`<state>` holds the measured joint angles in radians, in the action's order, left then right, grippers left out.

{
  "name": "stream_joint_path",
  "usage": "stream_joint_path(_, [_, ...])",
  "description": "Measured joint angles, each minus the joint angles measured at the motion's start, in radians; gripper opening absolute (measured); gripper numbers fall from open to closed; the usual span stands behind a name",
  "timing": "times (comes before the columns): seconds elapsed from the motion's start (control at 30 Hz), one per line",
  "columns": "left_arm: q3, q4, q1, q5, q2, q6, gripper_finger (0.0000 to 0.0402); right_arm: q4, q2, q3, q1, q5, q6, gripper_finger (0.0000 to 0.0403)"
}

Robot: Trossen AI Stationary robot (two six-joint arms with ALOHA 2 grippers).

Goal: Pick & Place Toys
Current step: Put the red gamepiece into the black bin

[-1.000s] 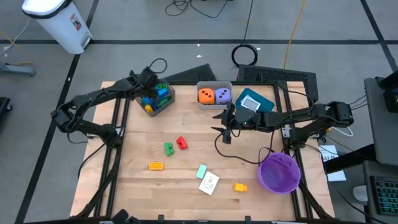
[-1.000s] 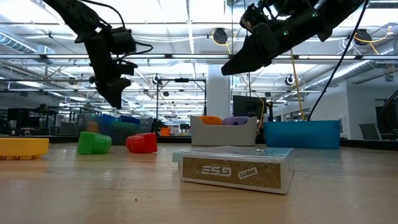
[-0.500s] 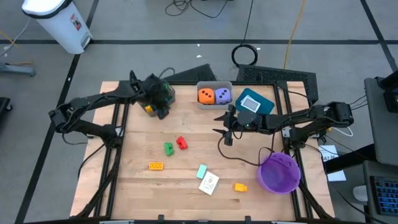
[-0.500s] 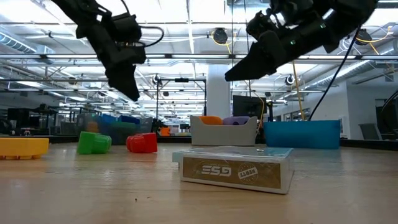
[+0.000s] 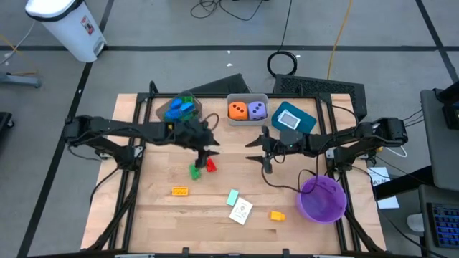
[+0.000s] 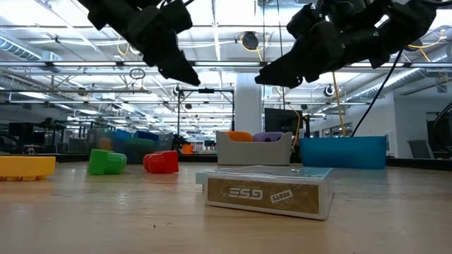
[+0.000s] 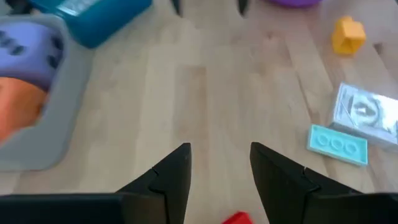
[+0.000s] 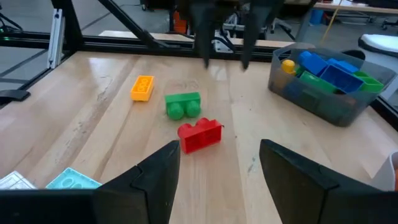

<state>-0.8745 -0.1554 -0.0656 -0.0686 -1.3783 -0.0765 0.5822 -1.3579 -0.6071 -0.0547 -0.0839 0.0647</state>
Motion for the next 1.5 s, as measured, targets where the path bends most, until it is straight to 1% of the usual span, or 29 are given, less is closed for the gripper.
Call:
stream_joint_path(0.1, [0.0,-0.004,0.038,0.016,-0.044,0.009,0.0173,0.0,0.0,0.0,0.003,0.0,0.0,0.0212])
stream_joint_path(0.3, [0.0,-0.124,0.069,0.018,-0.08,-0.027,0.0173,0.0,0.0,0.0,0.003,0.0,0.002,0.0212])
stream_joint_path(0.43, [0.0,-0.224,0.076,0.024,-0.079,-0.199,0.0172,-0.002,0.0,0.0,0.003,0.0,0.003,0.0212])
stream_joint_path(0.57, [0.0,-0.28,0.093,0.053,-0.082,-0.463,0.0172,-0.003,0.0,0.0,0.003,0.0,0.005,0.0212])
stream_joint_path(0.67, [0.0,-0.283,0.106,0.055,-0.099,-0.632,0.0172,-0.006,0.0,0.0,0.003,0.0,0.011,0.0212])
stream_joint_path(0.73, [0.0,-0.259,0.111,0.062,-0.113,-0.69,0.0173,-0.009,0.0,0.0,0.003,0.0,0.011,0.0212])
stream_joint_path(0.87, [0.0,-0.218,0.105,0.113,-0.151,-0.703,0.0172,-0.023,0.0,0.0,0.003,0.001,0.012,0.0212])
stream_joint_path(1.0, [0.0,-0.197,0.09,0.118,-0.185,-0.728,0.0172,-0.033,0.0,0.0,0.003,0.0,0.028,0.0212])
stream_joint_path(1.23, [0.0,-0.225,0.069,0.065,-0.208,-0.732,0.0172,-0.036,0.0,0.0,0.003,0.001,0.03,0.0212])
stream_joint_path(1.5, [-0.001,-0.207,0.045,0.011,-0.219,-0.748,0.0172,-0.041,0.0,0.0,-0.005,0.003,0.03,0.0212])
